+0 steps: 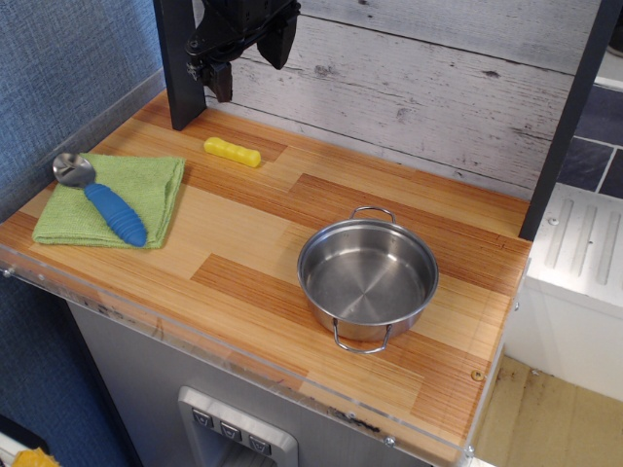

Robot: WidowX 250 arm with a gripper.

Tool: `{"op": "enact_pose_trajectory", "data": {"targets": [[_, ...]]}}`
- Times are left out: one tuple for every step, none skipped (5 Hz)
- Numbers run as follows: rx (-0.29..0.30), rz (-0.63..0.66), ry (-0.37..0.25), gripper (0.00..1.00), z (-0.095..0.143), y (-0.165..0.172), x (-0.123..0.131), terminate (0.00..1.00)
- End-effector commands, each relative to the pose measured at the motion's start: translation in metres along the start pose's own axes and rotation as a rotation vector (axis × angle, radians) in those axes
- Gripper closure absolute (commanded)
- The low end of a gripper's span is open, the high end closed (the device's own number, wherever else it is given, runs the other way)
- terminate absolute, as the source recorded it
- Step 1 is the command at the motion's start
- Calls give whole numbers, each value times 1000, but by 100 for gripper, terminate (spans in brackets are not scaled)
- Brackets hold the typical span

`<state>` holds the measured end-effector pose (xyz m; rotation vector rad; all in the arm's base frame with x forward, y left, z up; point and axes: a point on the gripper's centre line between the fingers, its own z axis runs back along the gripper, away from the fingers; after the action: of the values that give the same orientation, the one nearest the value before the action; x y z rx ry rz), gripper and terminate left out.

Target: Put blue spoon to just above metal bowl

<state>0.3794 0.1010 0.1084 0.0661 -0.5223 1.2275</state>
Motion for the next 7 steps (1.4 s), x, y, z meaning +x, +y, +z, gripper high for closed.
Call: {"op": "enact_pose_trajectory", "data": {"targets": [[0, 0, 0, 0, 0, 0, 0, 0], [31, -27, -5, 0, 4, 8, 5, 0], [57, -52, 7, 0, 10, 22, 12, 0], [82, -71, 12, 0, 19, 41, 19, 0], [124, -61, 5, 0, 23, 72, 26, 0], [141, -47, -5, 0, 24, 98, 27, 0], [172, -48, -14, 0, 22, 118, 27, 0]]}}
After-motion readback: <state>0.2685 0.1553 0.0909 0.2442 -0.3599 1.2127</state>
